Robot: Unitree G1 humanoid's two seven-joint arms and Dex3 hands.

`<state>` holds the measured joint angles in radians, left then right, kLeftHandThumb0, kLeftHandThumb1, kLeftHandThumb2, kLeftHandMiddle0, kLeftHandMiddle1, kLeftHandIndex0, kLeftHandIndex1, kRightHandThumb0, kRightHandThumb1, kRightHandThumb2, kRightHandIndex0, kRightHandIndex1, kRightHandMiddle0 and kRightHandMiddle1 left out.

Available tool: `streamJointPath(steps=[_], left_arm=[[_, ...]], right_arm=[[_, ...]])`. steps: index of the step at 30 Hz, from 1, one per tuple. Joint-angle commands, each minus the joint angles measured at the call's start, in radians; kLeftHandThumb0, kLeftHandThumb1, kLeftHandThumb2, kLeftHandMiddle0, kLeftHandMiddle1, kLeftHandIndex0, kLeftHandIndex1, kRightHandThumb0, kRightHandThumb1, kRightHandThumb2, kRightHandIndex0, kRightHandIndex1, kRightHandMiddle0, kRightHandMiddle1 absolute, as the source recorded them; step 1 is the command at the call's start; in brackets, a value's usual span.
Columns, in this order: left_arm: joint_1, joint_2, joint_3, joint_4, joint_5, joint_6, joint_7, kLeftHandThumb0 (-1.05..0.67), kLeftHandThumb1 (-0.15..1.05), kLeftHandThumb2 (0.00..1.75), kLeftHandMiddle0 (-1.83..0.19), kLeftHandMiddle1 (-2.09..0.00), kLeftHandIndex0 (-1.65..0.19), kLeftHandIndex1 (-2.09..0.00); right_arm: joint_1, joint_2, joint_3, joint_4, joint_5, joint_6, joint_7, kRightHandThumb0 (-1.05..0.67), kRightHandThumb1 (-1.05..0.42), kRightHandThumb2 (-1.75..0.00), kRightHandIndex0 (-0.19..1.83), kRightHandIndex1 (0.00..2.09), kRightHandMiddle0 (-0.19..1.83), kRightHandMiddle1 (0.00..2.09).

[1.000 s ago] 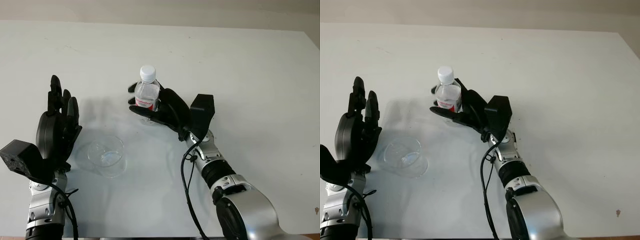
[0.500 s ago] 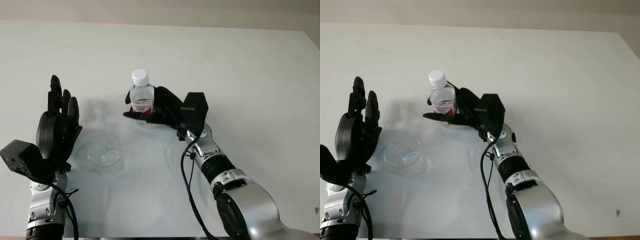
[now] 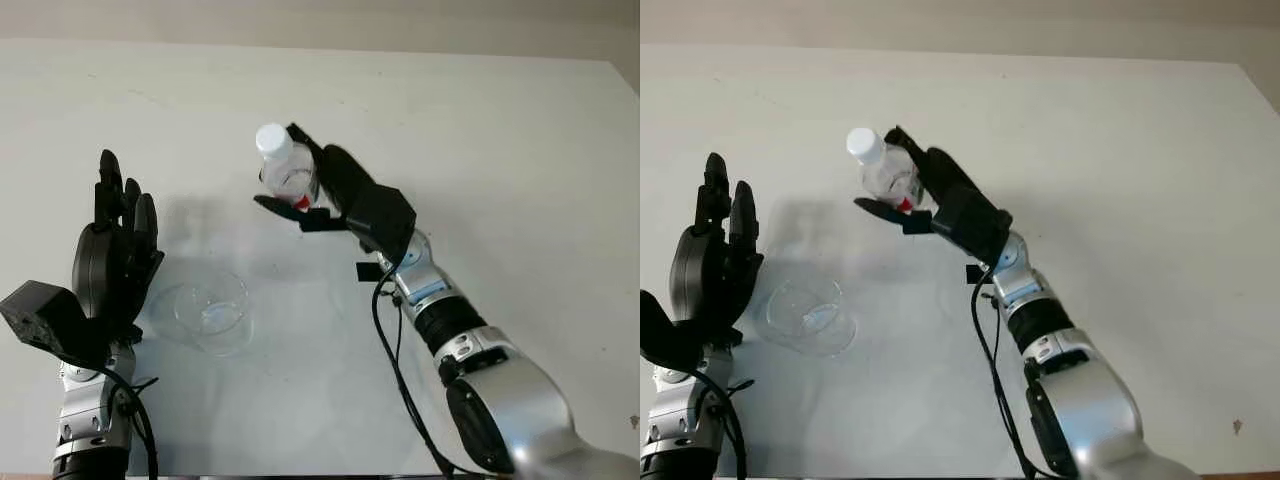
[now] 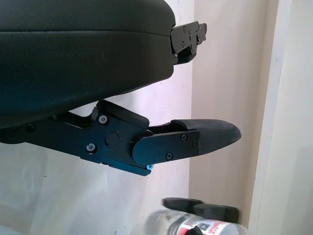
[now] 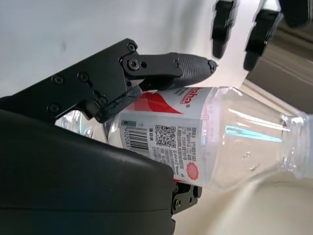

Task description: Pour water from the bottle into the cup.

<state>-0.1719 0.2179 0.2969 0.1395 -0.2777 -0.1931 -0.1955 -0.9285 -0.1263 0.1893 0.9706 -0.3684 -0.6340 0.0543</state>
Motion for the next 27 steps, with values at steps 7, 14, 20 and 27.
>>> streamJointPath(steps=[7,14,20,27], left_arm=[[0.003,-0.022,0.009,-0.016,-0.025,0.021,0.02,-0.73,1.05,0.55,0.19,-0.01,0.19,0.0],[0.004,-0.022,0.006,-0.017,-0.025,0.021,0.025,-0.73,1.05,0.58,0.19,0.0,0.19,0.0],[0.005,-0.024,0.004,-0.015,-0.026,0.018,0.023,-0.73,1.05,0.57,0.19,0.0,0.19,0.0],[0.007,-0.026,0.0,-0.02,-0.025,0.023,0.022,-0.73,1.05,0.56,0.19,0.0,0.19,0.0]], right_arm=[[-0.125,-0.119,0.156,-0.009,-0.293,-0.144,-0.294,-0.4,-1.05,-0.35,1.16,2.09,0.88,2.09],[-0.193,-0.151,0.312,0.009,-0.528,-0.15,-0.559,-0.47,-1.05,-0.29,1.12,2.09,0.82,2.09],[-0.224,-0.145,0.387,0.04,-0.593,-0.148,-0.673,-0.49,-1.05,-0.2,1.15,2.09,0.84,2.09],[-0.243,-0.151,0.438,0.024,-0.634,-0.141,-0.743,-0.5,-1.05,-0.31,1.12,2.09,0.84,2.09]])
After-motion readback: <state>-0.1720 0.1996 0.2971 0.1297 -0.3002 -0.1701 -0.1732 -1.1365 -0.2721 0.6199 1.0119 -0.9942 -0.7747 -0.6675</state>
